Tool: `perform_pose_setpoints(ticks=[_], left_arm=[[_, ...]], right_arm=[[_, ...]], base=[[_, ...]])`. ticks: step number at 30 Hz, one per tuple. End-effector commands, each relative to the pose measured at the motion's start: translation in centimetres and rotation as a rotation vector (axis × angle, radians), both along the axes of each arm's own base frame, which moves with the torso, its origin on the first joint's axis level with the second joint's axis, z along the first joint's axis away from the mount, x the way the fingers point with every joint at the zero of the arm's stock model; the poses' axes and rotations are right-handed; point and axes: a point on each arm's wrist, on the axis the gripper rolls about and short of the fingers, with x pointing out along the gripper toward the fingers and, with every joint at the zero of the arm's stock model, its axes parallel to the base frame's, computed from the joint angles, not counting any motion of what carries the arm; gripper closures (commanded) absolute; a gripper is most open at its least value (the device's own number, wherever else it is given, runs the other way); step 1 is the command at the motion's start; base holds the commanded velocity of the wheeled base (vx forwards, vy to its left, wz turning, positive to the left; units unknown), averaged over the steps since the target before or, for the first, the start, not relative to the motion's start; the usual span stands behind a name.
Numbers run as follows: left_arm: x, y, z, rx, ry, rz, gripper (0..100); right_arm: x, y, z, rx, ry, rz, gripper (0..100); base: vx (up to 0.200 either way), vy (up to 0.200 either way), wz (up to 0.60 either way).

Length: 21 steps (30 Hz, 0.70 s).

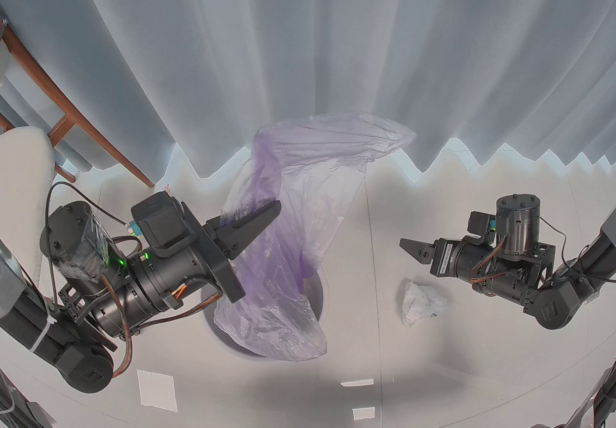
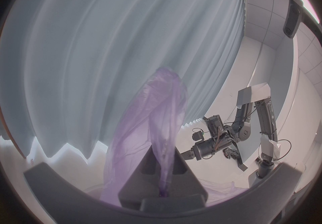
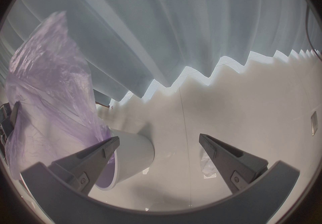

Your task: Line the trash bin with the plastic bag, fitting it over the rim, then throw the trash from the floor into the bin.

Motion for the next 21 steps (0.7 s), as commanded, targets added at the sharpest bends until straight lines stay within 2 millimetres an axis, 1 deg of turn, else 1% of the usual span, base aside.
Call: perform_pose_setpoints(ticks=[1,3,7,10,11,14,18,21], left_arm=[[0.1,-0.6,-0.7,0.011,0.025,-0.017,100],[0.0,-0.8,-0.6,0.006,0.022,-0.025,100],[-0.4,-1.5,-0.4,-0.002,0.019,-0.053,100],[-0.8,-2.1,-0.3,-0.006,0.022,-0.081,100],[-1.1,-2.4,-0.3,-0.011,0.029,-0.097,100],[-1.4,-2.6,-0.3,-0.018,0.041,-0.102,100],[-1.7,-2.7,-0.6,-0.018,0.057,-0.107,100],[-1.8,-2.8,-0.5,-0.019,0.057,-0.115,100]], right_arm=[[0.2,-0.2,-0.6,-0.019,0.012,-0.003,0],[0.2,-0.2,-0.6,-0.028,0.009,-0.001,0],[0.3,-0.4,-0.6,-0.04,0.002,-0.012,0],[0.9,-1.1,-0.8,-0.075,-0.019,-0.04,0],[1.4,-1.4,-1.3,-0.097,-0.034,-0.048,0],[2.0,-1.3,-1.9,-0.101,-0.074,-0.046,0],[3.8,-0.6,-4.2,-0.083,-0.194,-0.078,0],[4.8,-0.2,-5.3,-0.073,-0.277,-0.079,0]], base=[[0.0,0.2,0.0],[0.0,0.2,0.0],[0.0,0.0,0.0],[0.0,0.0,0.0],[0.0,0.0,0.0],[0.0,0.0,0.0],[0.0,0.0,0.0],[0.0,0.0,0.0]])
